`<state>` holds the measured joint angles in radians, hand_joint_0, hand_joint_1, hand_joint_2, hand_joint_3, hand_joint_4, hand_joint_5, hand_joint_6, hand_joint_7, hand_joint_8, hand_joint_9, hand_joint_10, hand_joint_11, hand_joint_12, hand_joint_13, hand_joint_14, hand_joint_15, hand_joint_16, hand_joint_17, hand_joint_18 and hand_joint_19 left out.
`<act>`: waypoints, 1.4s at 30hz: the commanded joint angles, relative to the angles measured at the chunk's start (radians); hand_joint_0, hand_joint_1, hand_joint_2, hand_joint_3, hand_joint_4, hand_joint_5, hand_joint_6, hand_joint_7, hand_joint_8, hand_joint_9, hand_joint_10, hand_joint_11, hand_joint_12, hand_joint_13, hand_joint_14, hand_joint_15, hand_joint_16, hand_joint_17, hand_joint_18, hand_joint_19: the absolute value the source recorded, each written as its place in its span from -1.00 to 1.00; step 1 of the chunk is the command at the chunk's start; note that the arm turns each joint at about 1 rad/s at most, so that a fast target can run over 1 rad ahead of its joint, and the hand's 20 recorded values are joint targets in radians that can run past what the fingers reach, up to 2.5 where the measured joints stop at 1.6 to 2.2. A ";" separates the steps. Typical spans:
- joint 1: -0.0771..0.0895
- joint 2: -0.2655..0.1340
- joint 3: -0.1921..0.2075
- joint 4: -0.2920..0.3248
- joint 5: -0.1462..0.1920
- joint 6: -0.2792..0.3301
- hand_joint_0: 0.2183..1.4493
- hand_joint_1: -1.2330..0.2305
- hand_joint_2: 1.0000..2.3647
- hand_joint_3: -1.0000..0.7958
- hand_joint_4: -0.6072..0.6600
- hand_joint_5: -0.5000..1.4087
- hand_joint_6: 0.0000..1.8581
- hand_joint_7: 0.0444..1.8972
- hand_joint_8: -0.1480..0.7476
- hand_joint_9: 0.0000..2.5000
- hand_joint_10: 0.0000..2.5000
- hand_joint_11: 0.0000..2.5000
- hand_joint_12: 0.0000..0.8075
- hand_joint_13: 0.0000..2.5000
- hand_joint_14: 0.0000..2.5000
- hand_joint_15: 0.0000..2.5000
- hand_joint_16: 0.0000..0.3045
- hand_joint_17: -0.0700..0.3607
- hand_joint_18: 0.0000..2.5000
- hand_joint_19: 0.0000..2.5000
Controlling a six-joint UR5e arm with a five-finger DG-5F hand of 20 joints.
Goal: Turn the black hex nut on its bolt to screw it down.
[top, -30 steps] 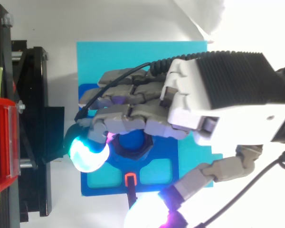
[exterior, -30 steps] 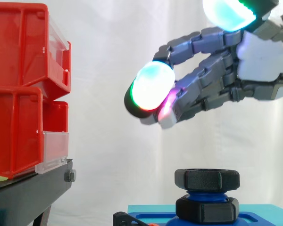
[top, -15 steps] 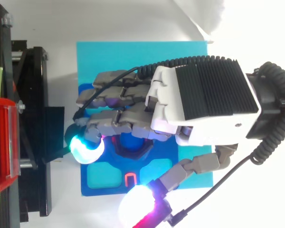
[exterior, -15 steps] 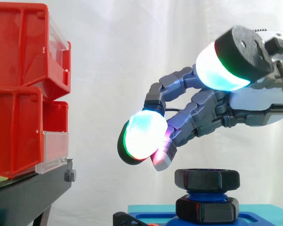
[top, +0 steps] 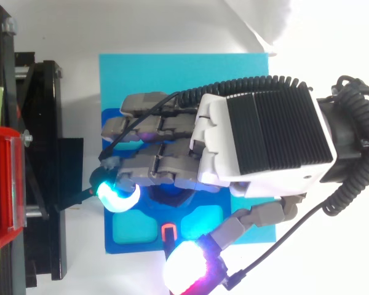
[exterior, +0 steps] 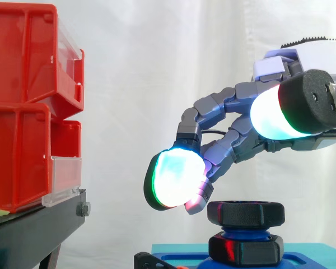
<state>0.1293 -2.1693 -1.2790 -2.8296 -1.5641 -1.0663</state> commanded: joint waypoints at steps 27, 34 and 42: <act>-0.039 -0.001 0.001 -0.067 -0.116 -0.067 -0.64 0.28 -1.00 -0.44 0.25 -0.68 -0.46 -0.27 -0.22 -1.00 -1.00 -1.00 -0.14 -1.00 -1.00 -1.00 -0.68 -0.16 -1.00 -1.00; -0.054 0.000 0.000 -0.073 -0.146 -0.092 -0.63 0.26 -1.00 -0.44 0.36 -0.66 -0.46 -0.03 -0.14 -1.00 -1.00 -1.00 -0.10 -0.96 -1.00 -1.00 -0.66 -0.14 -1.00 -0.96; -0.074 0.000 0.001 -0.076 -0.180 -0.106 -0.62 0.21 -1.00 -0.44 0.40 -0.66 -0.46 0.02 -0.07 -0.98 -1.00 -1.00 -0.08 -0.89 -1.00 -1.00 -0.65 -0.12 -0.98 -0.98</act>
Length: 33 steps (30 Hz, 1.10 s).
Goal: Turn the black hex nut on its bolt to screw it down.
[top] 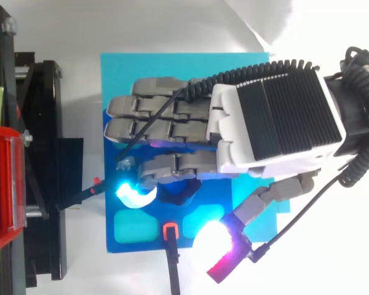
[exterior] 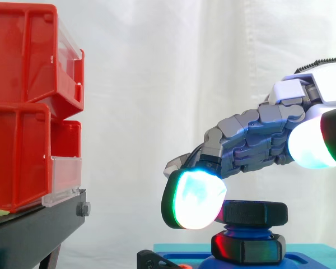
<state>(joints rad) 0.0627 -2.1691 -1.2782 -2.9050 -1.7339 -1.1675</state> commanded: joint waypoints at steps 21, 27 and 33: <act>-0.077 0.000 0.000 -0.019 -0.092 -0.047 -0.61 0.20 -1.00 -0.44 0.42 -0.65 -0.46 0.03 -0.03 -0.92 -1.00 -1.00 -0.08 -0.87 -1.00 -1.00 -0.66 -0.13 -0.95 -0.97; -0.116 0.000 0.000 -0.039 -0.156 -0.052 -0.61 0.20 -1.00 -0.44 0.41 -0.65 -0.46 0.02 -0.01 -0.91 -1.00 -1.00 -0.07 -0.86 -1.00 -1.00 -0.66 -0.13 -0.94 -0.97; -0.139 0.000 0.069 -0.059 -0.197 -0.051 -0.61 0.20 -1.00 -0.44 0.42 -0.65 -0.46 0.01 -0.01 -0.90 -1.00 -0.99 -0.07 -0.86 -1.00 -1.00 -0.66 -0.13 -0.94 -0.98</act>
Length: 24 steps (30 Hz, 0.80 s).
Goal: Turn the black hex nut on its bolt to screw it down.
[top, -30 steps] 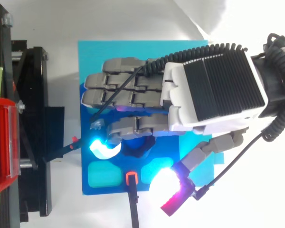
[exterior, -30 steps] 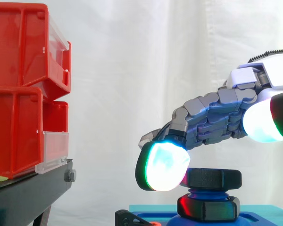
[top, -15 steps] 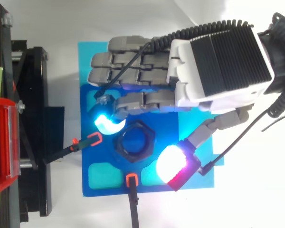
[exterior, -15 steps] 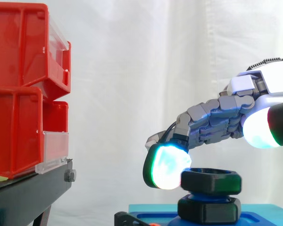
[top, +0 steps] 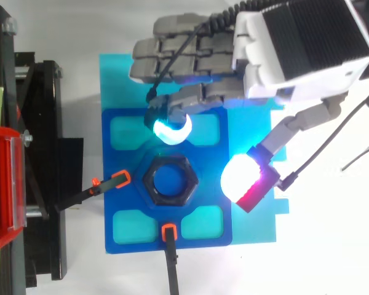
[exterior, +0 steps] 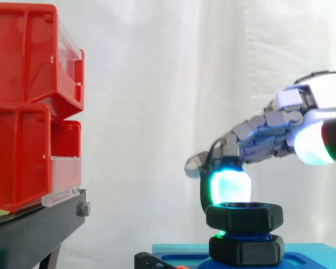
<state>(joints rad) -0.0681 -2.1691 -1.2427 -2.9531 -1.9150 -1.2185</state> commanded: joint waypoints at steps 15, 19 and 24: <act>0.007 -0.061 0.091 0.127 -0.058 0.022 -0.61 0.20 -1.00 -0.44 0.41 -0.65 -0.46 0.01 -0.01 -0.88 -1.00 -0.97 -0.08 -0.85 -1.00 -1.00 -0.66 -0.14 -0.93 -0.97; 0.033 -0.063 0.091 0.138 -0.053 0.037 -0.61 0.20 -1.00 -0.44 0.41 -0.65 -0.46 0.02 -0.01 -0.87 -1.00 -0.97 -0.08 -0.85 -1.00 -1.00 -0.66 -0.13 -0.93 -0.97; 0.064 -0.063 0.091 0.123 -0.042 0.051 -0.61 0.19 -1.00 -0.44 0.42 -0.65 -0.46 0.02 -0.01 -0.87 -1.00 -0.98 -0.08 -0.85 -1.00 -1.00 -0.66 -0.13 -0.93 -0.97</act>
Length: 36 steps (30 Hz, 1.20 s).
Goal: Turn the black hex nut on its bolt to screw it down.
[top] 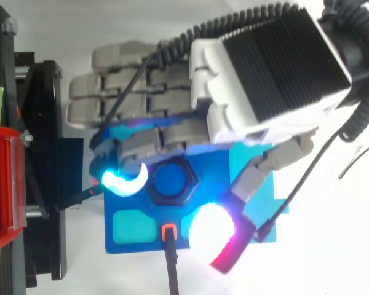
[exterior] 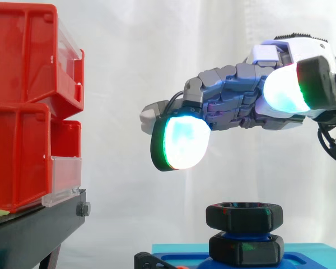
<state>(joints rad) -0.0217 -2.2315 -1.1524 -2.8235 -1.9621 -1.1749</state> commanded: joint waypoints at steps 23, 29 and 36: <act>0.049 -0.056 -0.003 0.016 0.026 0.050 -0.61 0.20 -1.00 -0.44 0.41 -0.65 -0.46 0.05 -0.01 -0.86 -1.00 -0.97 -0.08 -0.85 -1.00 -1.00 -0.66 -0.13 -0.93 -0.97; 0.032 -0.056 -0.003 0.006 -0.008 0.050 -0.61 0.19 -1.00 -0.44 0.43 -0.64 -0.42 0.05 0.00 -0.85 -1.00 -0.96 -0.08 -0.84 -1.00 -1.00 -0.66 -0.13 -0.92 -0.97; 0.022 -0.056 -0.003 0.004 -0.021 0.050 -0.61 0.16 -1.00 -0.44 0.41 -0.65 -0.33 -0.07 0.01 -0.82 -1.00 -0.96 -0.08 -0.82 -1.00 -1.00 -0.66 -0.14 -0.89 -0.99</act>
<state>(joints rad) 0.0044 -2.2872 -1.1551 -2.8211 -1.9758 -1.1244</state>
